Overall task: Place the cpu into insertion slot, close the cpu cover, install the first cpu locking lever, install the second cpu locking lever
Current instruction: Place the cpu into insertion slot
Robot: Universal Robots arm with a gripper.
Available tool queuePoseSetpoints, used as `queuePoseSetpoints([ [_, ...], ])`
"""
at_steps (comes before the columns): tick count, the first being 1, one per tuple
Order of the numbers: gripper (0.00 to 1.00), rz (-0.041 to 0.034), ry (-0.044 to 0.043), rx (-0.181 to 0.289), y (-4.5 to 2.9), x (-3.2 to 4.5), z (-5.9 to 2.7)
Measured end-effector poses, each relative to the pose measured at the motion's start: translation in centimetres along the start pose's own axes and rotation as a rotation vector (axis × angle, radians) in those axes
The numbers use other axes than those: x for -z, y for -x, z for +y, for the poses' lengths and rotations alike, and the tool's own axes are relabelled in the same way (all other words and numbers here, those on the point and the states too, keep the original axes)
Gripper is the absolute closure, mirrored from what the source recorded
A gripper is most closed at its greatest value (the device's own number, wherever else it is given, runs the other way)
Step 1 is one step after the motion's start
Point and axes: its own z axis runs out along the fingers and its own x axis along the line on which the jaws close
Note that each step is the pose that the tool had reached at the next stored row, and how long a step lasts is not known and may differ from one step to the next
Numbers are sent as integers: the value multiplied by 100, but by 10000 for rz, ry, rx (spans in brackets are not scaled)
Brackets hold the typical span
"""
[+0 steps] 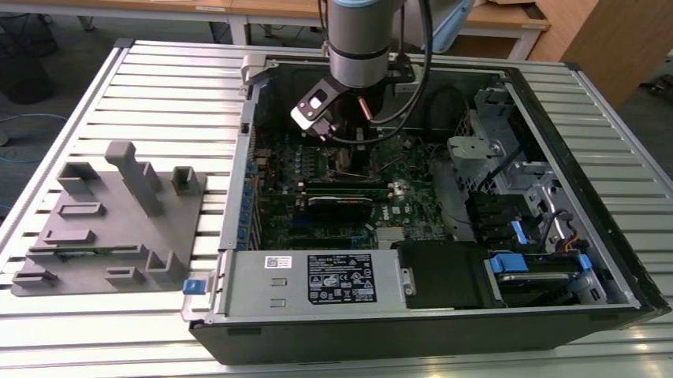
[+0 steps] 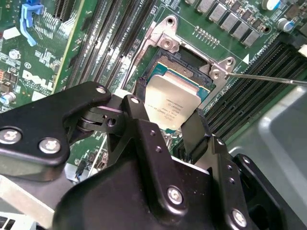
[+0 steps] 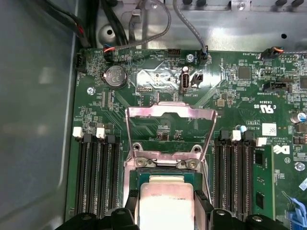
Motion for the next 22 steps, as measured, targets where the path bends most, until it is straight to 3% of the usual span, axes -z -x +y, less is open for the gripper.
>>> queuePoseSetpoints([
  [10,46,0,1,-8,1,-75,-34],
  [22,46,-13,2,-140,1,-90,-35],
])
